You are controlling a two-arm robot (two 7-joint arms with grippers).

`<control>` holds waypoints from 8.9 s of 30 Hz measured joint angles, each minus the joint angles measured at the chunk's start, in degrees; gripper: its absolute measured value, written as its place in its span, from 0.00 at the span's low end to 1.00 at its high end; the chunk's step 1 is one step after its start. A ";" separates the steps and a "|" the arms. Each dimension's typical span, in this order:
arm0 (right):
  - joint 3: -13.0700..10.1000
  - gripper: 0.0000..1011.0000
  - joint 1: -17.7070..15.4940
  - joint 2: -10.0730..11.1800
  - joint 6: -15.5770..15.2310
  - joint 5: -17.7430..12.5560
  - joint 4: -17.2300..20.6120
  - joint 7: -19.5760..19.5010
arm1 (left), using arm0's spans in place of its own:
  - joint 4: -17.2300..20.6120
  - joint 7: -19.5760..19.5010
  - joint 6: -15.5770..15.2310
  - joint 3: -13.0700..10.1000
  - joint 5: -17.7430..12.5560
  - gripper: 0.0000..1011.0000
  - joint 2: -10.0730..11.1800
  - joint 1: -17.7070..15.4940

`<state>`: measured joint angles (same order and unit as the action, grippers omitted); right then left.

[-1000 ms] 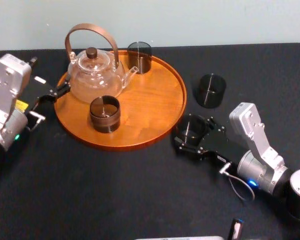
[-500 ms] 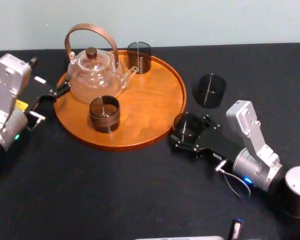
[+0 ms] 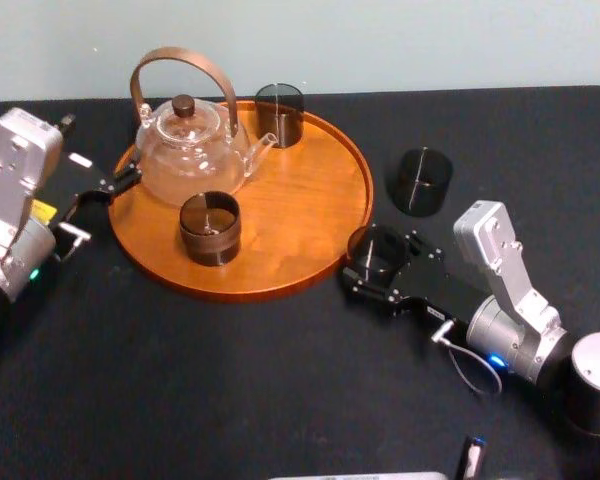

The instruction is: Pick up the glass from the table and place it on the tray.

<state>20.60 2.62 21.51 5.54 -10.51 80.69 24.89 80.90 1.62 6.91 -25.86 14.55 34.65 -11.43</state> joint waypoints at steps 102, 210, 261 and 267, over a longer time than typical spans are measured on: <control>8.18 0.90 17.55 -7.25 6.41 -2.64 -18.35 7.18 | 0.00 0.00 0.00 0.00 0.00 0.99 0.00 0.00; -7.52 0.99 -0.32 0.53 0.84 -6.30 -2.29 -3.55 | 0.00 0.00 0.00 0.00 0.00 0.99 0.00 0.00; -4.93 0.99 16.48 -3.85 3.89 -4.23 -22.89 1.59 | 0.00 0.00 0.00 0.00 0.00 0.99 0.00 0.00; -4.73 0.99 17.47 -4.20 4.29 -4.23 -24.58 2.01 | 0.00 0.00 0.00 0.00 0.00 0.99 0.00 0.00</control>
<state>15.87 20.09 17.31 9.83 -14.74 56.12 26.90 80.90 1.62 6.91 -25.86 14.55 34.65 -11.43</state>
